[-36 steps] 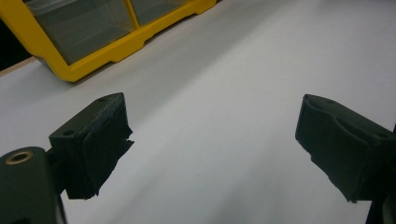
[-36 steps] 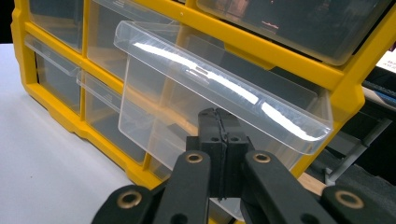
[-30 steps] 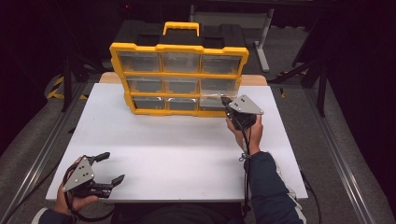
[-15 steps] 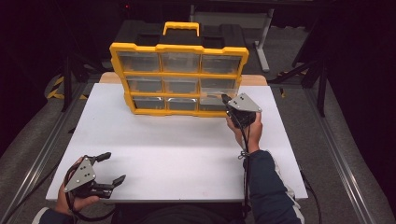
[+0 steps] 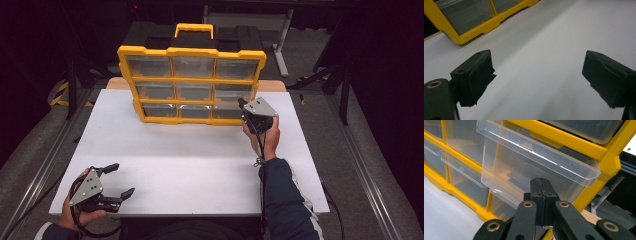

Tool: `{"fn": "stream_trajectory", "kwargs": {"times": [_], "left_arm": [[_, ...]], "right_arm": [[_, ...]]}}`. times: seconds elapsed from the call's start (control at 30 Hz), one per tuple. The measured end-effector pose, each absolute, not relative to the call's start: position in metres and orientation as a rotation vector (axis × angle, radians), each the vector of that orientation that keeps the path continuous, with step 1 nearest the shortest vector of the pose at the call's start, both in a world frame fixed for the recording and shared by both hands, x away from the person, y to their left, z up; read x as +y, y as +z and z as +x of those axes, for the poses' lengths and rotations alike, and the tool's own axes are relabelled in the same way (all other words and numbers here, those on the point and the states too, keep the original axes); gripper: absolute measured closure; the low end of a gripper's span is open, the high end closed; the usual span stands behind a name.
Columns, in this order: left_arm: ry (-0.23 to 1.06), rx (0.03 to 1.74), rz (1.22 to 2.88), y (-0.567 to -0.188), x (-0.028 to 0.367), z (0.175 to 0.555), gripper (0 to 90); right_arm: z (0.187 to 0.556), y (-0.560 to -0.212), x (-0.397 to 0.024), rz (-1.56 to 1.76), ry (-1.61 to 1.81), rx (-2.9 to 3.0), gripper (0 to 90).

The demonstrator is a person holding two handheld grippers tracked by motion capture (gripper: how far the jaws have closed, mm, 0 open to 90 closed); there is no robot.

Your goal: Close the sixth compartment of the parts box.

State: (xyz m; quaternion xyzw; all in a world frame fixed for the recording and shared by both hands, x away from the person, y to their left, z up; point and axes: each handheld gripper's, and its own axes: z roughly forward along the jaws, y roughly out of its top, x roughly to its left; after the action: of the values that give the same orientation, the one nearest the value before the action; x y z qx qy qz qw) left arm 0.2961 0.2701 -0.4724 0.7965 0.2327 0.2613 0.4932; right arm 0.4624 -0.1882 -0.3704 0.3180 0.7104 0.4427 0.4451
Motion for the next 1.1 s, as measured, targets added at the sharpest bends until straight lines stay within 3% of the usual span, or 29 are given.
{"fn": "stream_trajectory", "kwargs": {"times": [1.1], "left_arm": [[0.635,0.565,1.928,-0.472,0.270,0.296,10.7]], "right_arm": [[0.484,-0.374,-0.186,0.834,1.078,1.745,90.0]]}}
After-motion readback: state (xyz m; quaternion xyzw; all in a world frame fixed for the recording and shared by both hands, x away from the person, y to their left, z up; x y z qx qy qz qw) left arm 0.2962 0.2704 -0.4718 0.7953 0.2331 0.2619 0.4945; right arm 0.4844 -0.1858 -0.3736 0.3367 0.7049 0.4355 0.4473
